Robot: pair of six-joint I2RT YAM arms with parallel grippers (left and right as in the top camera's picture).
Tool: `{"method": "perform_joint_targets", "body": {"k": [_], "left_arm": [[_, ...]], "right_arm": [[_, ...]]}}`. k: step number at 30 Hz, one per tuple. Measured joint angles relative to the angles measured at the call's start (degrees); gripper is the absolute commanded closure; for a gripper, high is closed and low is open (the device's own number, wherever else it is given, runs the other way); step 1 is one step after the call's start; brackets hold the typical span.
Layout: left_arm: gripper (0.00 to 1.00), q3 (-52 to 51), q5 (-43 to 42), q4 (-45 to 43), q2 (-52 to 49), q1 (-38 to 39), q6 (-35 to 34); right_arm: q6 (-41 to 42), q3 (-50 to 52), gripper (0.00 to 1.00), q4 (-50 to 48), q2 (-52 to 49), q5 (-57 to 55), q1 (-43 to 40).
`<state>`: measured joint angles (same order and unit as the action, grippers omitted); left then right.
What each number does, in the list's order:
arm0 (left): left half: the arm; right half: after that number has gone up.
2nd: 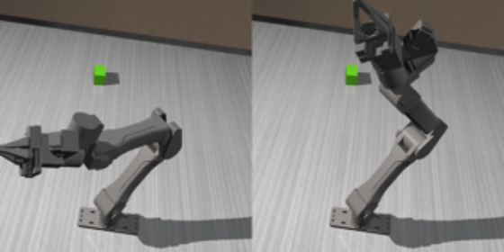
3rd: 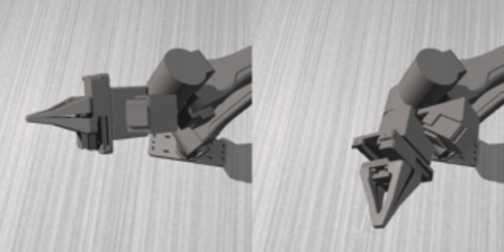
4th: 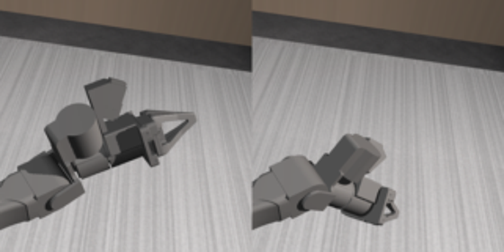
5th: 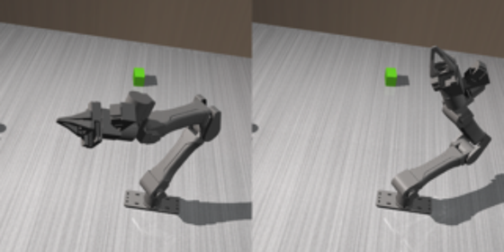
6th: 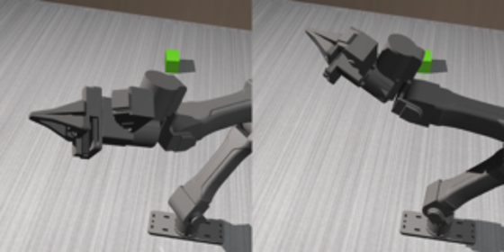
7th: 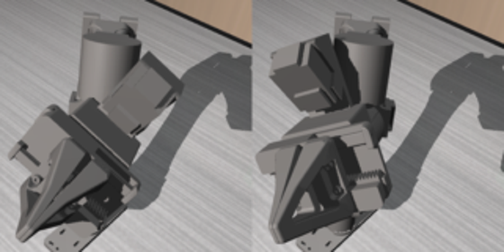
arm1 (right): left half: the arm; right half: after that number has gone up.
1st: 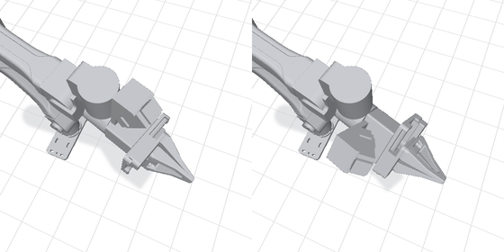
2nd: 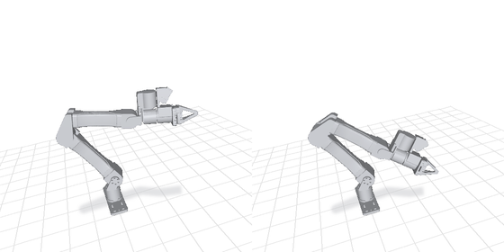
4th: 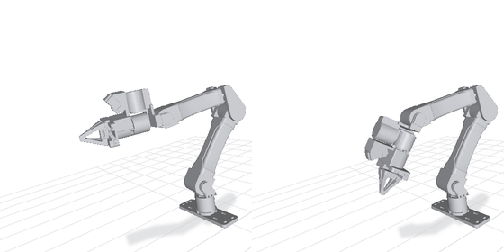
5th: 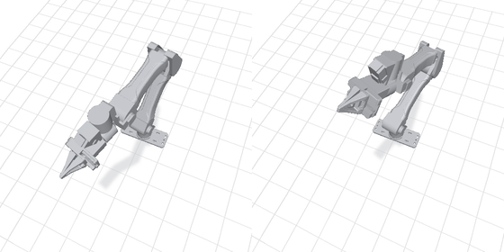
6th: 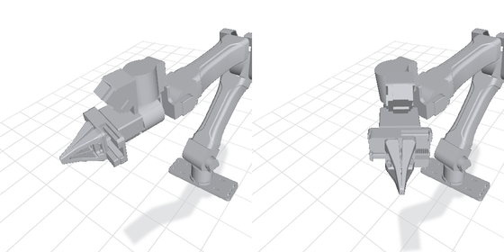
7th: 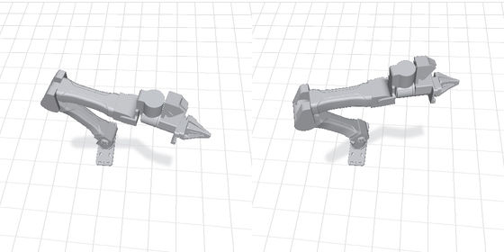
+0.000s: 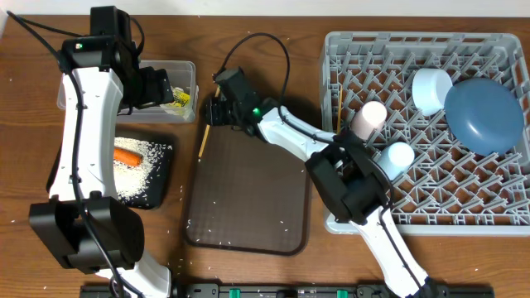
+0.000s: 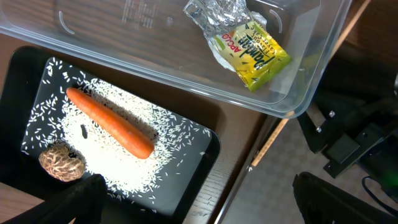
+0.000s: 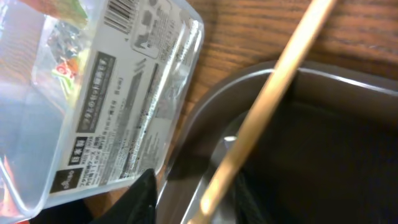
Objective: Sort waste into correct bins and load items into the dishwasher rack
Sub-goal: 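Carry the second chopstick into the rack and release it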
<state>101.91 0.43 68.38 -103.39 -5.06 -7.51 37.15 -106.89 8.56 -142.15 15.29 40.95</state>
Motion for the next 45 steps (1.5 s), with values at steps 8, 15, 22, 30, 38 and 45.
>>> {"method": "perform_joint_targets", "body": {"k": [8,15,22,30,38,45], "left_arm": [[0.04,0.0,0.02,0.0,0.0,0.0,0.0],[0.04,0.0,0.0,-0.02,0.0,0.0,0.0],[0.04,0.0,0.02,-0.02,0.0,0.0,0.0],[0.04,0.0,0.0,-0.02,0.0,0.0,0.0],[0.04,0.0,0.02,-0.07,0.0,0.0,-0.02],[0.03,0.0,0.02,-0.13,0.0,0.0,0.0]], "right_arm": [[1.29,-0.07,0.99,-0.2,-0.72,0.83,-0.11],[1.18,-0.37,0.99,1.97,-0.72,5.01,-1.44],[-3.08,-0.48,0.99,14.73,2.58,7.34,-5.73],[-10.78,0.35,0.99,31.67,17.62,6.91,-14.97],[-14.67,-0.68,0.99,48.24,37.03,1.4,-24.11],[-15.54,3.72,0.99,50.71,34.97,-4.07,-25.38]]}}
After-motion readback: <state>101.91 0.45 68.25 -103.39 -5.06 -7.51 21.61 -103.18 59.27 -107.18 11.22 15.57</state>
